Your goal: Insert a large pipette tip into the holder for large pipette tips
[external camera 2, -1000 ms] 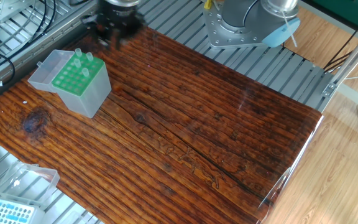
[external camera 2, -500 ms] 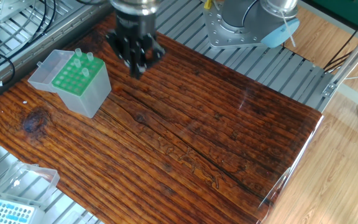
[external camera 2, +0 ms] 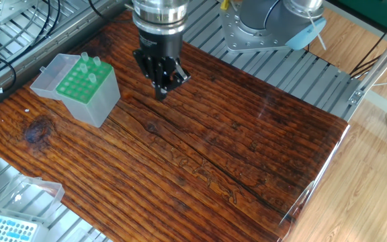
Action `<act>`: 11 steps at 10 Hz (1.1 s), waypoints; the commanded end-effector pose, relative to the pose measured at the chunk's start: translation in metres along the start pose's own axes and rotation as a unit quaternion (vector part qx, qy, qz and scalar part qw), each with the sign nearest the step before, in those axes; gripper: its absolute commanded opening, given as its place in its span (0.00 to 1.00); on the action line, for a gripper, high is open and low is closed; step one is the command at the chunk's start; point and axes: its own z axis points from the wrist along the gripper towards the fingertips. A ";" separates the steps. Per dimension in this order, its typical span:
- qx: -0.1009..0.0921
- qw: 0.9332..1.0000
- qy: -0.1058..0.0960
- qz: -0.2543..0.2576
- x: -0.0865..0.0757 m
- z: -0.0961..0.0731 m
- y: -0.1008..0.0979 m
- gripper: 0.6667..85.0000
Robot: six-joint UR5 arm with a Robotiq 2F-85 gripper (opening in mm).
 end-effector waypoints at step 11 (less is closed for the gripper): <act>0.032 0.999 0.035 0.001 0.019 0.007 -0.024 0.00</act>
